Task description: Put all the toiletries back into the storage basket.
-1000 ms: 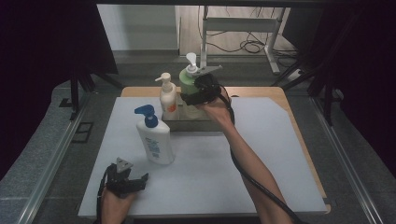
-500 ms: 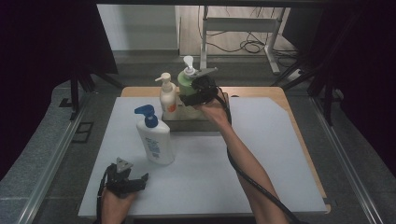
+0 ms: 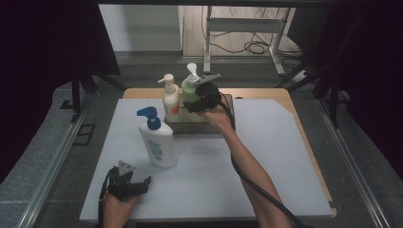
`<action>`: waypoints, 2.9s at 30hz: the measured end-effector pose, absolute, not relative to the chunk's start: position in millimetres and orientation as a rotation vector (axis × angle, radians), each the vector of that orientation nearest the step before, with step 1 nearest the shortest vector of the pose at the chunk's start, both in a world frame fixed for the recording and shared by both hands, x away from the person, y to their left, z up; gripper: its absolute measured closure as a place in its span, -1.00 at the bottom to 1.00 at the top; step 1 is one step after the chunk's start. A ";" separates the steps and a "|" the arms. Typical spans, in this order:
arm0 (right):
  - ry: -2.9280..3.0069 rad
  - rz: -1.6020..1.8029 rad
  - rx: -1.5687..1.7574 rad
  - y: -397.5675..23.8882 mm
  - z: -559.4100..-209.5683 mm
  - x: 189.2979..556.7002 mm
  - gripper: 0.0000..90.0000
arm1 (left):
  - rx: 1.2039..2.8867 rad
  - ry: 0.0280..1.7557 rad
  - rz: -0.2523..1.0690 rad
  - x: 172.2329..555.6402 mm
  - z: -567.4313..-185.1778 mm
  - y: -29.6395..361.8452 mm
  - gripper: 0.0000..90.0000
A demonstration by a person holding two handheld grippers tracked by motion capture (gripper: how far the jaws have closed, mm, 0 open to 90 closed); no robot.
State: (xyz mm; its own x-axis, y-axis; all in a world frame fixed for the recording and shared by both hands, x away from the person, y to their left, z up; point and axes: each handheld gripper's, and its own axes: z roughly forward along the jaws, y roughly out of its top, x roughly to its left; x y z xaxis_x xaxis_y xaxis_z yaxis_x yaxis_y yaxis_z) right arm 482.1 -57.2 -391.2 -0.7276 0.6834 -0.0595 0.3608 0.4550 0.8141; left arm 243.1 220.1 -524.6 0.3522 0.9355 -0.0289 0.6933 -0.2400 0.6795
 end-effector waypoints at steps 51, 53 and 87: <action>2.438 1.134 0.994 -63.4 -429.9 494.5 -0.78 | 2.018 1.413 0.520 243.2 -524.4 220.2 -0.75; 2.441 1.142 0.991 -63.9 -430.1 495.0 -0.79 | 2.020 1.413 0.520 243.1 -524.4 220.3 -0.75; 2.457 1.138 0.966 -122.3 -422.1 469.7 -0.45 | 2.016 1.412 0.520 243.1 -524.7 220.1 -0.75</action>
